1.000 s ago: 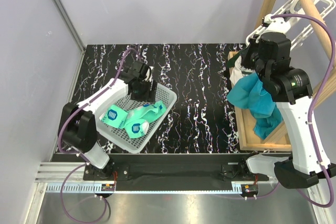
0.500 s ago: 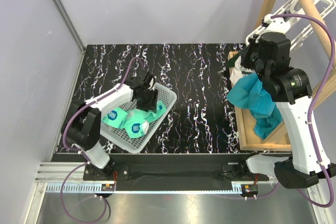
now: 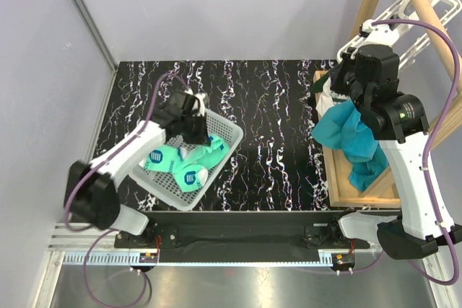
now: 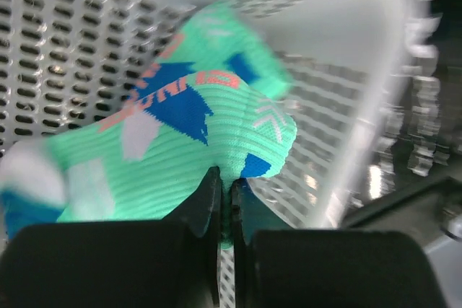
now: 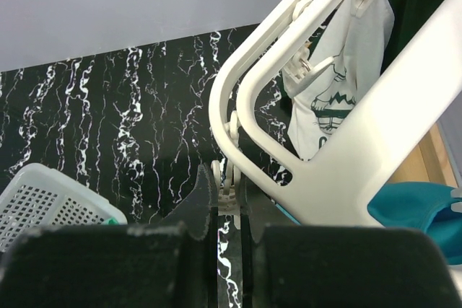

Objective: Clip the socks to the hanger
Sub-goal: Clamp the sock onto the hanger.

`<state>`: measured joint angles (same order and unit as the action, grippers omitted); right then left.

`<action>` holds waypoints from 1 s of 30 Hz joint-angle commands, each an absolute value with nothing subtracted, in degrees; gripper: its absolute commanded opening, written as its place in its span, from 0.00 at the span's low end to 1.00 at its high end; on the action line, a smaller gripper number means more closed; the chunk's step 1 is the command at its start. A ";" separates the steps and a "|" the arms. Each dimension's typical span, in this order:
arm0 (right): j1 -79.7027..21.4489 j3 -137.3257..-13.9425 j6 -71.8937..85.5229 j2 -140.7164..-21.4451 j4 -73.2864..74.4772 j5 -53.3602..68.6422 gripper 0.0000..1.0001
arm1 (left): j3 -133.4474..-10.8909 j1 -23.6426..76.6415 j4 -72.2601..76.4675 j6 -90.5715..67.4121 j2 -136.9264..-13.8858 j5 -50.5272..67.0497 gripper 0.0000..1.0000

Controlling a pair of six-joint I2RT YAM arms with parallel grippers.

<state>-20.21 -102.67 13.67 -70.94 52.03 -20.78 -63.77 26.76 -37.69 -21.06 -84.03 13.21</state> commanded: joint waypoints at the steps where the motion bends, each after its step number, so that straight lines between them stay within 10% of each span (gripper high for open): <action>1: -20.83 -102.66 13.27 -71.98 54.58 -11.08 0.00 | -69.87 26.89 -33.14 -23.45 -73.93 24.94 0.00; 9: -20.92 -103.36 13.53 -72.07 54.05 -5.11 0.00 | -68.12 28.30 -11.55 -42.07 -67.76 40.86 0.00; 23: -20.83 -104.06 17.49 -71.28 50.98 7.03 0.00 | -74.97 41.66 32.94 -88.84 -87.26 22.68 0.00; 30: -20.83 -104.06 16.96 -70.84 50.71 8.09 0.00 | -80.15 44.47 32.26 -92.10 -91.14 14.86 0.00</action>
